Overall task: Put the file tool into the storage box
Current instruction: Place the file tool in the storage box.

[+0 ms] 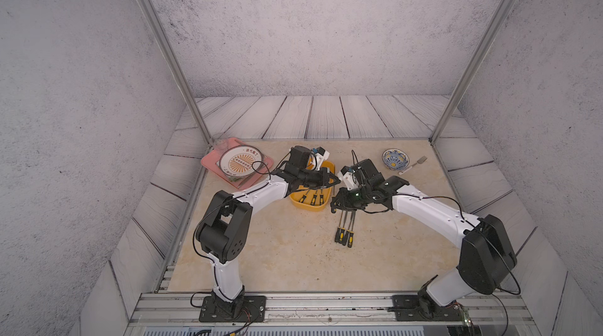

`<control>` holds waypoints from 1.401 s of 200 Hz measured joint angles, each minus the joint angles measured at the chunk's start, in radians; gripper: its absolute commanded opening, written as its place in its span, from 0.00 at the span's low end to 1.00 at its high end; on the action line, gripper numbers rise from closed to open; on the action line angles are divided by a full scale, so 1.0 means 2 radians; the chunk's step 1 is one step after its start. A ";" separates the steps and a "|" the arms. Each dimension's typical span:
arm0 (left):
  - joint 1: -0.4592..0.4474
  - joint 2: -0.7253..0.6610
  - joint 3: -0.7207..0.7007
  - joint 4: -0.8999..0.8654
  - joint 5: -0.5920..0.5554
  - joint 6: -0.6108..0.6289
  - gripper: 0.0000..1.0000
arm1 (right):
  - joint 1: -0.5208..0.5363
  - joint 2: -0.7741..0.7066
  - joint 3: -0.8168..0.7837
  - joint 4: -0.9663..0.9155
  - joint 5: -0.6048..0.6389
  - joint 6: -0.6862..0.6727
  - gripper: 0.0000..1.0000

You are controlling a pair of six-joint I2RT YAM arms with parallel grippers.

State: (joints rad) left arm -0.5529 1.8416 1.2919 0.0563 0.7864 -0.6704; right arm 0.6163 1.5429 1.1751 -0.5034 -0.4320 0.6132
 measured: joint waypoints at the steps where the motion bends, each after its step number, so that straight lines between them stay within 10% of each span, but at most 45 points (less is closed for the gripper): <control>1: 0.000 0.000 0.000 0.000 0.000 0.000 0.00 | 0.000 0.000 0.000 0.000 0.000 0.000 0.32; 126: 0.022 0.104 0.113 -0.143 -0.230 0.142 0.00 | -0.002 -0.065 -0.065 0.041 0.016 0.011 0.37; 145: 0.021 0.121 0.095 -0.162 -0.253 0.150 0.27 | -0.002 -0.072 -0.079 0.041 0.021 0.012 0.37; 181: 0.016 0.121 0.091 -0.183 -0.268 0.156 0.37 | -0.002 -0.067 -0.086 0.027 0.044 0.015 0.40; 189: 0.014 0.120 0.091 -0.186 -0.268 0.156 0.71 | -0.002 -0.060 -0.086 0.020 0.049 0.017 0.41; 200: 0.014 0.116 0.091 -0.191 -0.267 0.156 0.81 | -0.002 -0.045 -0.085 0.008 0.057 0.019 0.41; 280: 0.014 0.010 0.033 -0.183 -0.244 0.126 0.80 | 0.010 0.063 -0.087 -0.087 0.082 0.011 0.41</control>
State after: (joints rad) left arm -0.5259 1.8618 1.3575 -0.3103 0.2981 -0.4194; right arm 0.6369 1.6695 1.0016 -0.6773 -0.2684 0.6353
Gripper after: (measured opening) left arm 0.805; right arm 0.412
